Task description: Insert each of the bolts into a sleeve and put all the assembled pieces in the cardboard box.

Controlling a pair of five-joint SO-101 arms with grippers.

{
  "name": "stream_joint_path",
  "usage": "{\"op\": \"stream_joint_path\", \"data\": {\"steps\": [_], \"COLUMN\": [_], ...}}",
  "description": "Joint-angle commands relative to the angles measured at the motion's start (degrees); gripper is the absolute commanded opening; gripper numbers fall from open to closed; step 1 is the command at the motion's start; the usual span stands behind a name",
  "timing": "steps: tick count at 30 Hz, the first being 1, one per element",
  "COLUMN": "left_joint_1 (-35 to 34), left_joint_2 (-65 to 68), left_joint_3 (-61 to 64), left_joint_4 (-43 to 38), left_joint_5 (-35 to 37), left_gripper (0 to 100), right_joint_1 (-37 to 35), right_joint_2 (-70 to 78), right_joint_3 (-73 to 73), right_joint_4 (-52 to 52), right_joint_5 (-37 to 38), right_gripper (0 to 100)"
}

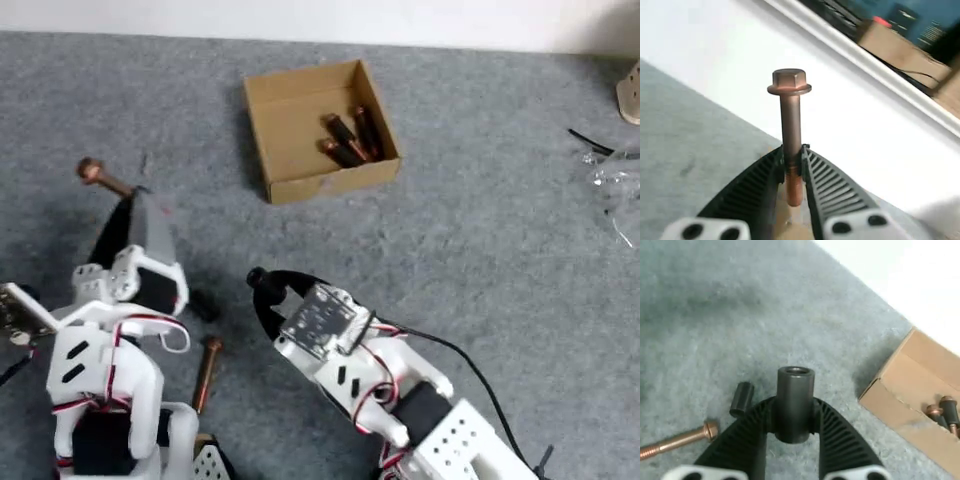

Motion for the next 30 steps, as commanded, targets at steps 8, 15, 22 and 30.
{"op": "stream_joint_path", "data": {"steps": [8, 15, 22, 30], "left_joint_1": [18.51, 25.89, 26.59, 26.59], "left_joint_2": [-0.13, -0.13, -0.13, -0.13], "left_joint_3": [-6.29, -5.93, -4.44, 0.84], "left_joint_4": [-1.41, -1.32, 0.00, 0.70], "left_joint_5": [0.00, -0.09, -0.09, -1.93], "left_gripper": [1, 1, 1, 1], "right_joint_1": [0.84, 0.84, 0.84, 3.30], "right_joint_2": [-23.52, -23.08, -23.08, -23.16], "right_joint_3": [8.40, 8.48, 8.48, 8.31], "right_joint_4": [-2.33, -2.33, -2.33, -2.68], "right_joint_5": [-0.88, -0.88, -0.88, -0.97], "right_gripper": [0.4, 0.4, 0.4, 0.4]}}
